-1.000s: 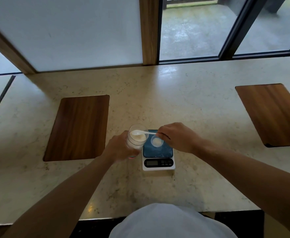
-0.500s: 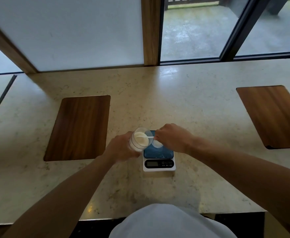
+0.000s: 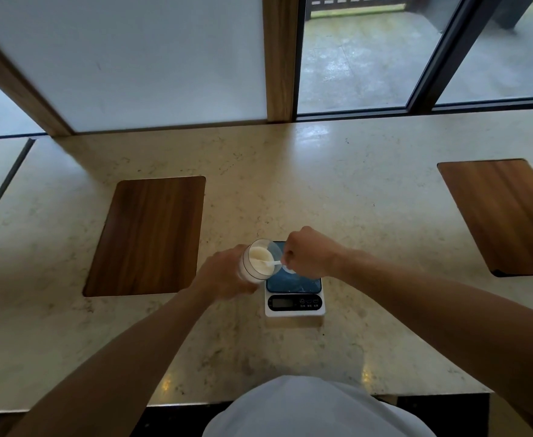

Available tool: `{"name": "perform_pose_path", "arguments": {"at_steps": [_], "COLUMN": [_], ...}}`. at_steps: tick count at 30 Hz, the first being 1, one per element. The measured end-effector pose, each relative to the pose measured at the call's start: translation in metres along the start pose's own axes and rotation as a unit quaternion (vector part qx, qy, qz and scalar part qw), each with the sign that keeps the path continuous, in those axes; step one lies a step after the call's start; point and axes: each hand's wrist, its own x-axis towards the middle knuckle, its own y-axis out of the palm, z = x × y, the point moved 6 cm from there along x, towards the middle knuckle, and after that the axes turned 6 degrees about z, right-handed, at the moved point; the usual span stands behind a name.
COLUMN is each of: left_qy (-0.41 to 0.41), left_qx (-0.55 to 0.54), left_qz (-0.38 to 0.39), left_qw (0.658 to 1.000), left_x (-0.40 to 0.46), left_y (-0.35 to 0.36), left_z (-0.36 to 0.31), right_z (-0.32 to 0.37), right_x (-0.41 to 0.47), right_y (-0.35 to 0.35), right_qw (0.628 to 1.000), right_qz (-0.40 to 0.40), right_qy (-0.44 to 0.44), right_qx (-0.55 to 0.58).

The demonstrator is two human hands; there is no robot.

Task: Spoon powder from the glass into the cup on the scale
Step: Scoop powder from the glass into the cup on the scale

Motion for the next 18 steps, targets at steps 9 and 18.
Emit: {"name": "perform_pose_path", "arguments": {"at_steps": [9,18], "left_qy": [0.002,-0.023], "left_qx": [-0.021,-0.030], "left_qz": [-0.015,-0.023], "left_qw": [1.000,0.999], "left_x": [0.002,0.005], "left_y": [0.004,0.009], "left_z": [0.004,0.009], "right_z": [-0.010,-0.020], "right_x": [-0.002,-0.012], "right_y": [0.003,-0.007], "right_qw": [0.990,0.976], "right_qz": [0.036,0.022], "right_qy": [0.042,0.056], "right_qx": [0.127,0.208]}}
